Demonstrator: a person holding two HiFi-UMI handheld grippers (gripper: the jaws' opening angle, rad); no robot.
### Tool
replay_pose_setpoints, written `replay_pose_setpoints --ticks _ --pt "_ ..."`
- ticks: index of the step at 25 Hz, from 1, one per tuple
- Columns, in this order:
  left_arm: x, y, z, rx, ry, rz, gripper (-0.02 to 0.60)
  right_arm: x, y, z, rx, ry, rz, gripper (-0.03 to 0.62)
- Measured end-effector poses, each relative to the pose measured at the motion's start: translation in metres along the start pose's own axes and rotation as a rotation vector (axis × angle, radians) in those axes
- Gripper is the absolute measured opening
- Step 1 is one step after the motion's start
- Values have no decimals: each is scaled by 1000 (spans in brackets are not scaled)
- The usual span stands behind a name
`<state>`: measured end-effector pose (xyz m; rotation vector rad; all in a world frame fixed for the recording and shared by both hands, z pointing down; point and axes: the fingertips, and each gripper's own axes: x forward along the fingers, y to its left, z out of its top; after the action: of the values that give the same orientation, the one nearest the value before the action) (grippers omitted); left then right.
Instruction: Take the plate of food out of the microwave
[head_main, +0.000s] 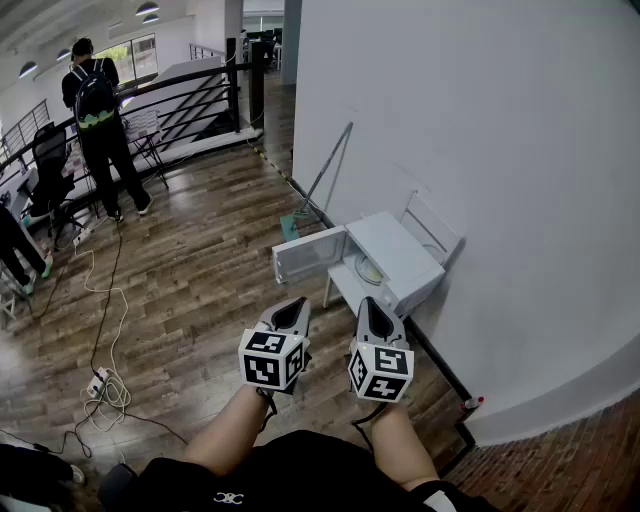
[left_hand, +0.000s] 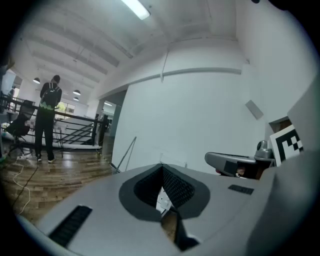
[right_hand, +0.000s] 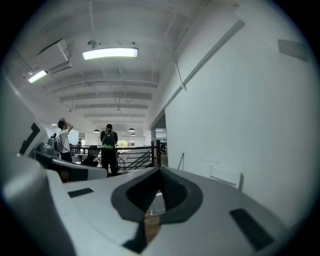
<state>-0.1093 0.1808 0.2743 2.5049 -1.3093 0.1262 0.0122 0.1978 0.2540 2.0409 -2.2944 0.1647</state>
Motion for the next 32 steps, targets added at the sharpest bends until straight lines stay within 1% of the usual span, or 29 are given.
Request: replay_pose_setpoints --ticks 7,15,21,26,29,32 --pt "-12 13 -6 -9 3 -22 -8 -8 19 3 11 -42 -16 12" --pt "-23 16 -12 -14 15 -54 -8 -15 27 -8 25 -17 -36 12" --pt "-13 22 -12 -5 24 -58 -8 0 25 -10 18 -6 -39 13" --pt "17 18 -10 17 24 -59 -8 26 3 -14 28 -12 -30 12" --pt "47 16 -5 30 22 -48 -8 49 -18 -14 32 -22 -19 12" --pt "87 9 1 48 33 -46 -8 74 -50 -9 42 -36 -18 12"
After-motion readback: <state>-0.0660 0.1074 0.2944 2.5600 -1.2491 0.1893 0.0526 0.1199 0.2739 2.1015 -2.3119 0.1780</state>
